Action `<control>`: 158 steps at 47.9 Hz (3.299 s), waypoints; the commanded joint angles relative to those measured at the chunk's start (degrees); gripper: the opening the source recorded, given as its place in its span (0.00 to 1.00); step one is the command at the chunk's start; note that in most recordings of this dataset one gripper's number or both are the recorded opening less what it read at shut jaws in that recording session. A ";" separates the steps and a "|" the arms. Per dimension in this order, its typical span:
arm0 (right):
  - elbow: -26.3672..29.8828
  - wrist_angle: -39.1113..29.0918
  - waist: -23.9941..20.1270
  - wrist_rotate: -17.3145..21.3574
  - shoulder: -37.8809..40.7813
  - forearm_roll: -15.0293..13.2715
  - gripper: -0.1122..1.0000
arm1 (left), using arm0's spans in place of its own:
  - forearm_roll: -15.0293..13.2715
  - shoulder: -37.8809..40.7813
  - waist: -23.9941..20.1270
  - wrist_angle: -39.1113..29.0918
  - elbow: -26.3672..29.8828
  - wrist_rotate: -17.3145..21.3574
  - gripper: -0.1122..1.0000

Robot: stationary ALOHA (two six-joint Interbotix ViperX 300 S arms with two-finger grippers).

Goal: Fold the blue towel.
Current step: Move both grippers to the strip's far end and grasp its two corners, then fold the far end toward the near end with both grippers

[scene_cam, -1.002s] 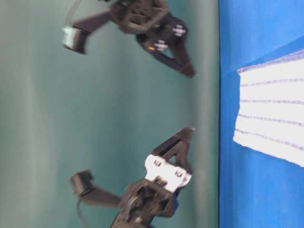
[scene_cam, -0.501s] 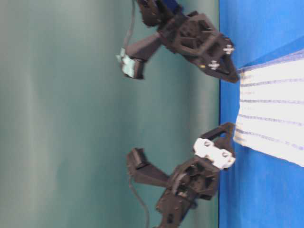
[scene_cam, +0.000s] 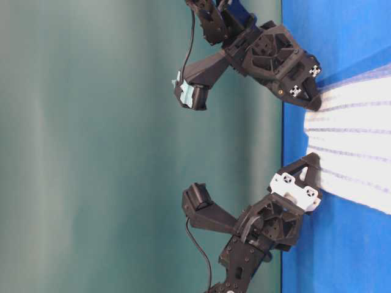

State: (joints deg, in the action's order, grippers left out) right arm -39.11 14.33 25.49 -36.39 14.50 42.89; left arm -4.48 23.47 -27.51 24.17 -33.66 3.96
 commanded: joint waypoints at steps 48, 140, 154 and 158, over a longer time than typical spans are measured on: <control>1.41 -2.02 -1.14 -0.44 -7.82 0.09 0.38 | 1.23 -9.32 1.32 -2.37 -2.99 2.72 0.15; -8.96 14.33 -43.33 0.44 -15.91 29.00 0.38 | 0.62 -20.83 36.83 -4.66 -11.16 -8.00 0.15; -7.82 14.06 -44.91 0.44 -13.10 30.85 0.38 | 0.44 -18.28 39.11 -4.39 -10.63 -8.17 0.15; -7.73 14.06 -45.18 0.44 -12.39 30.94 0.38 | 0.35 -16.87 39.64 -3.96 -10.11 -8.17 0.15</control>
State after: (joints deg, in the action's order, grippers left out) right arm -47.37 28.13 -19.60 -35.86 2.20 73.56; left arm -4.04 6.59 10.99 19.69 -44.82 -4.13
